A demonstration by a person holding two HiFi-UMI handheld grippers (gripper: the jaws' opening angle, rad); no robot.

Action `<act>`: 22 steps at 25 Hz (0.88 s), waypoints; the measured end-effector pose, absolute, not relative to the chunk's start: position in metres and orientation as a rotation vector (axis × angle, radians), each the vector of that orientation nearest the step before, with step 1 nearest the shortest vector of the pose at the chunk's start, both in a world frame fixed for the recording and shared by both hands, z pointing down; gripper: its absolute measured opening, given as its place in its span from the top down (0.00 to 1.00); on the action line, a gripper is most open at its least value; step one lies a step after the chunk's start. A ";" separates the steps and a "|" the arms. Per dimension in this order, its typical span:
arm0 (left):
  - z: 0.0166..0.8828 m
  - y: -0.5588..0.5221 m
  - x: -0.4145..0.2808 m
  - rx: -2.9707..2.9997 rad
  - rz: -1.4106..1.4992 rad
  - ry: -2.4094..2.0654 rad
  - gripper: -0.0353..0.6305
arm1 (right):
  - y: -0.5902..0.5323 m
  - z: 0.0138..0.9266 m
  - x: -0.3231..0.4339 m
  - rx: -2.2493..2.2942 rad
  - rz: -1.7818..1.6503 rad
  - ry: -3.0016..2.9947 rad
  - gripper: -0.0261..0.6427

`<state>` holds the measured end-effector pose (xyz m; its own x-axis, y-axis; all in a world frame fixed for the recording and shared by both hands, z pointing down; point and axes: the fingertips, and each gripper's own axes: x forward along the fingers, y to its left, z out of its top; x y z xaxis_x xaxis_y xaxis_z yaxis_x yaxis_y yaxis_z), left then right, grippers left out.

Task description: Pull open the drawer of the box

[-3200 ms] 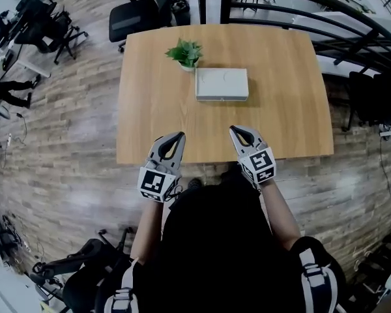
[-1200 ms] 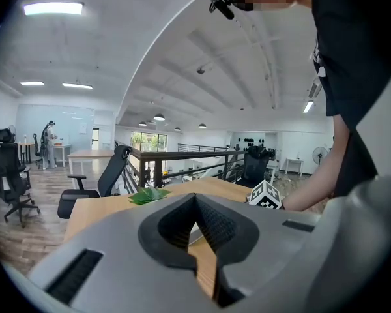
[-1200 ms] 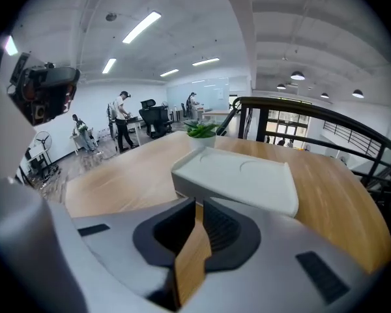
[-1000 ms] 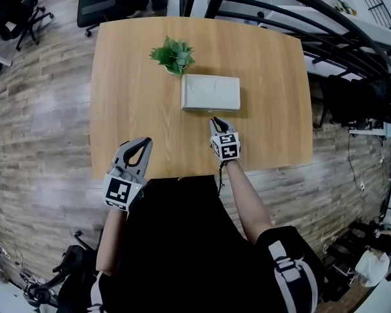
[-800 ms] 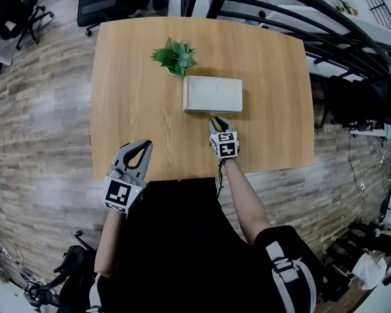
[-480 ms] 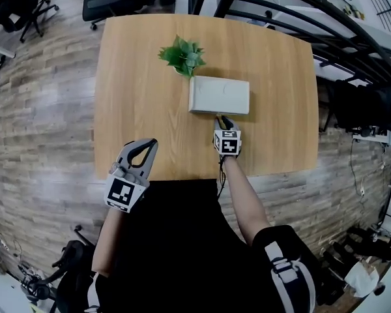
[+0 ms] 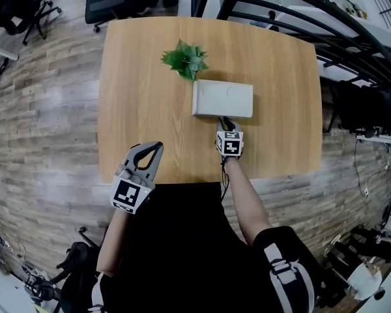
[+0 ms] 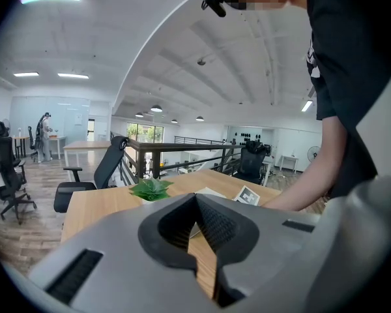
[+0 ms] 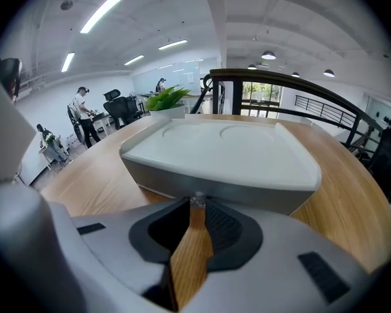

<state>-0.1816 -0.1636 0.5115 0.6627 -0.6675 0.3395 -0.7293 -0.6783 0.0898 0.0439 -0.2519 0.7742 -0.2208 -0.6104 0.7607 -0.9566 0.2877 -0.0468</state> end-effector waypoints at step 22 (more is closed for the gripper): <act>0.506 -0.164 -0.173 2.736 0.397 -1.044 0.91 | -0.235 0.772 0.041 1.404 0.712 -1.882 0.83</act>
